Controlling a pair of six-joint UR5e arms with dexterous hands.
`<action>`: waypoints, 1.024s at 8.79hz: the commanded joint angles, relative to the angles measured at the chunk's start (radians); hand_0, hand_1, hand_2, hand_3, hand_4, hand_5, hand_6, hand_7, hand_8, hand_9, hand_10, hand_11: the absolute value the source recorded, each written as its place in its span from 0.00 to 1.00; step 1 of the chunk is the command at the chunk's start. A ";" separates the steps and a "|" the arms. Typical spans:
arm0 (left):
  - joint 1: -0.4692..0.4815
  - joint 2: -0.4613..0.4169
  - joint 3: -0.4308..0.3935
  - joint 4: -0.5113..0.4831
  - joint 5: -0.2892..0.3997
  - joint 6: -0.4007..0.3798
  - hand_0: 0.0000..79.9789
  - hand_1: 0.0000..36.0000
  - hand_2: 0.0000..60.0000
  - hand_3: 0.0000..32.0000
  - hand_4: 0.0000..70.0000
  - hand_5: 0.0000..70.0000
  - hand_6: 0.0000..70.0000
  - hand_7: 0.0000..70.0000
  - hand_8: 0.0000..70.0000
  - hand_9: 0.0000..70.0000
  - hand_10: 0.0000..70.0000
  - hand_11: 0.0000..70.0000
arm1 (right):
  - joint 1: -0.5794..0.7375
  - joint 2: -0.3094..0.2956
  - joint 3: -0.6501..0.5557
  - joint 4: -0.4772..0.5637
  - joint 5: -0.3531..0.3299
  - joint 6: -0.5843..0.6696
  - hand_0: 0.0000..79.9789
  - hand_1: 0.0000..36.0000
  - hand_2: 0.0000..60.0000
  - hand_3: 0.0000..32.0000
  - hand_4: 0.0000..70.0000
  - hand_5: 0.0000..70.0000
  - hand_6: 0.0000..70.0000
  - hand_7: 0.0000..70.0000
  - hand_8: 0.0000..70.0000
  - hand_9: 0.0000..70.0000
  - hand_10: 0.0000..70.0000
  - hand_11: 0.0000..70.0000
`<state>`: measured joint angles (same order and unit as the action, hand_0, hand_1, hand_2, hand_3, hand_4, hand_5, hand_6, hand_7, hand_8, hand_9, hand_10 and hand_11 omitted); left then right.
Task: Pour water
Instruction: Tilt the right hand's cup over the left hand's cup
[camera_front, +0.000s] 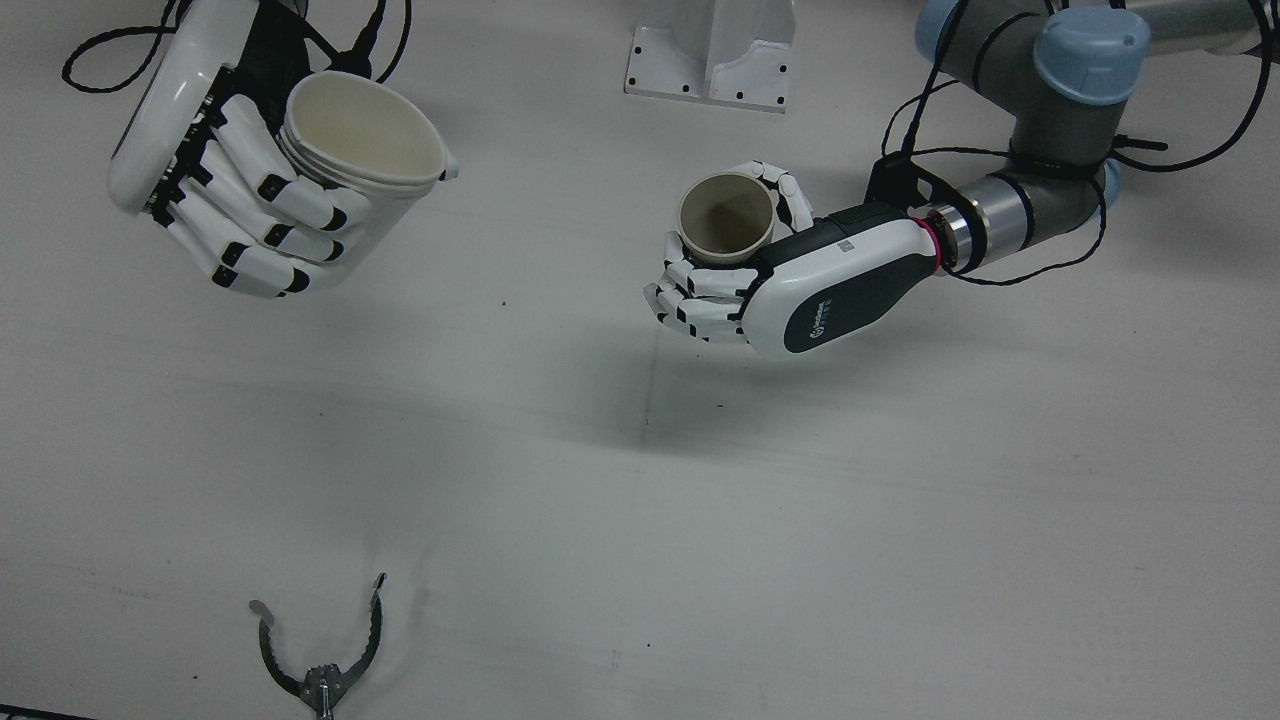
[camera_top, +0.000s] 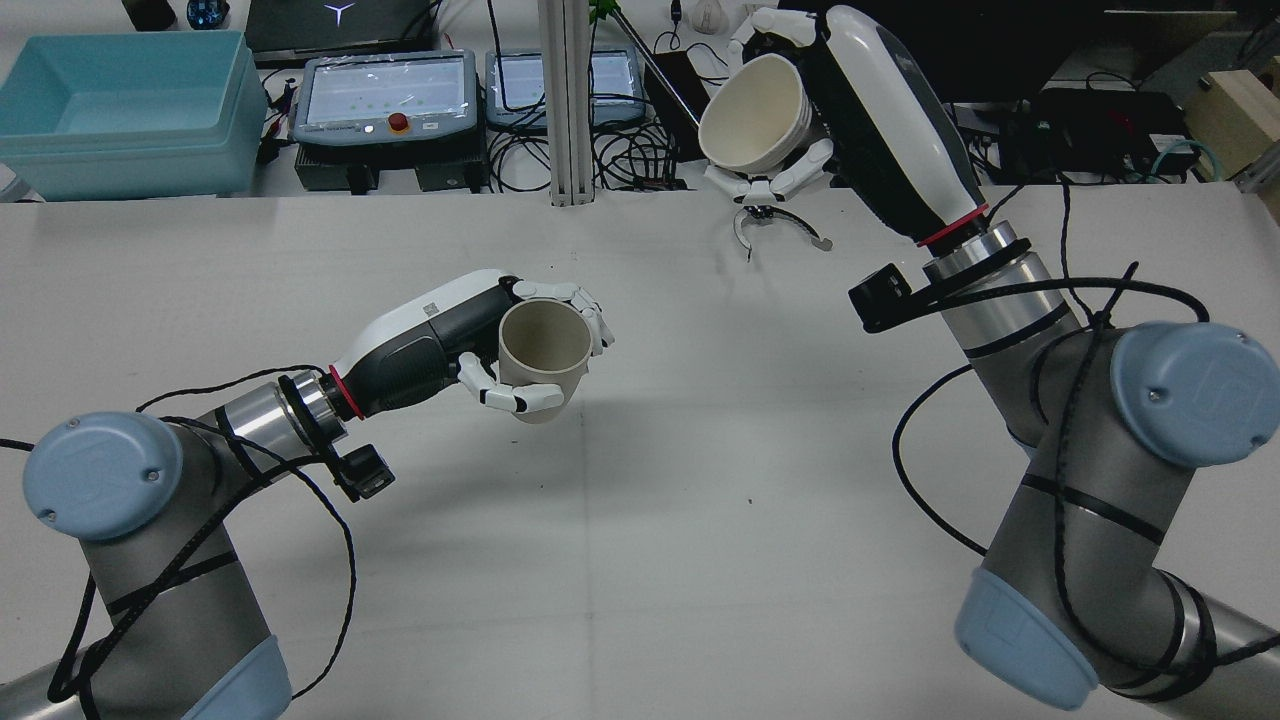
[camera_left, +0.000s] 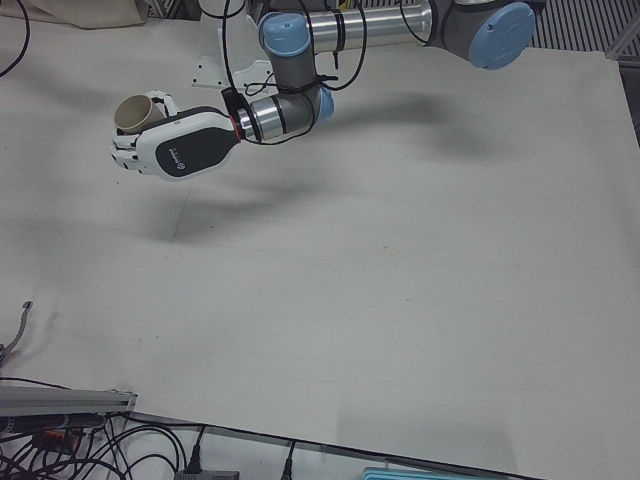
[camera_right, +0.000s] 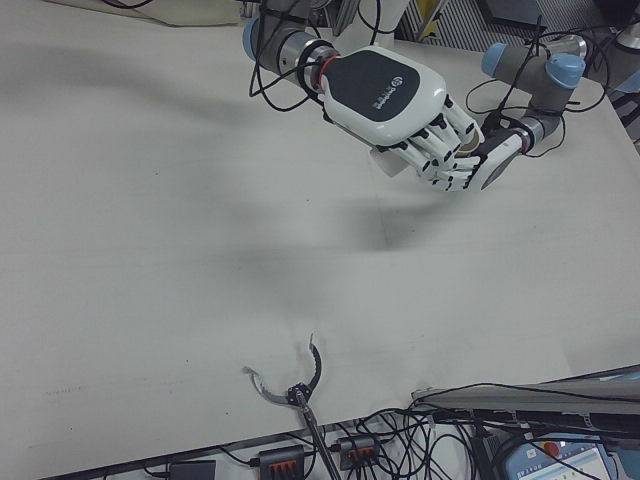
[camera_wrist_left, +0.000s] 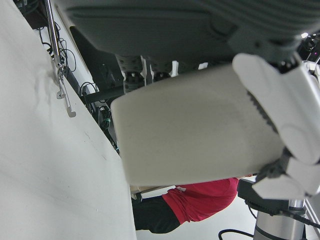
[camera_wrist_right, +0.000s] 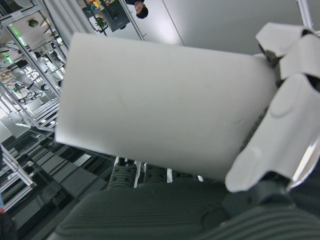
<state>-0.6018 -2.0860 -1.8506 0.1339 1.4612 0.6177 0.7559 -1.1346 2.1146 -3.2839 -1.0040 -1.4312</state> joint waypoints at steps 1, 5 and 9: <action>0.027 -0.012 0.007 0.001 -0.001 0.016 0.42 0.65 1.00 0.00 0.65 0.72 0.36 0.83 0.33 0.55 0.42 0.61 | -0.105 0.029 0.010 -0.043 -0.091 -0.171 0.88 1.00 1.00 0.00 1.00 1.00 1.00 1.00 0.62 0.78 0.61 0.89; 0.114 -0.067 0.070 -0.002 -0.001 0.034 0.39 0.62 1.00 0.00 0.65 0.71 0.36 0.83 0.34 0.55 0.43 0.62 | -0.133 0.030 0.109 -0.144 -0.096 -0.227 1.00 1.00 1.00 0.00 1.00 1.00 1.00 1.00 0.62 0.79 0.62 0.91; 0.106 -0.077 0.079 -0.002 -0.001 0.031 0.35 0.59 1.00 0.00 0.65 0.71 0.36 0.81 0.34 0.55 0.43 0.62 | -0.148 0.029 0.114 -0.154 -0.131 -0.229 1.00 1.00 1.00 0.00 1.00 1.00 1.00 1.00 0.62 0.78 0.63 0.92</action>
<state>-0.4916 -2.1605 -1.7750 0.1320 1.4603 0.6504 0.6215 -1.1057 2.2251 -3.4299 -1.1263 -1.6590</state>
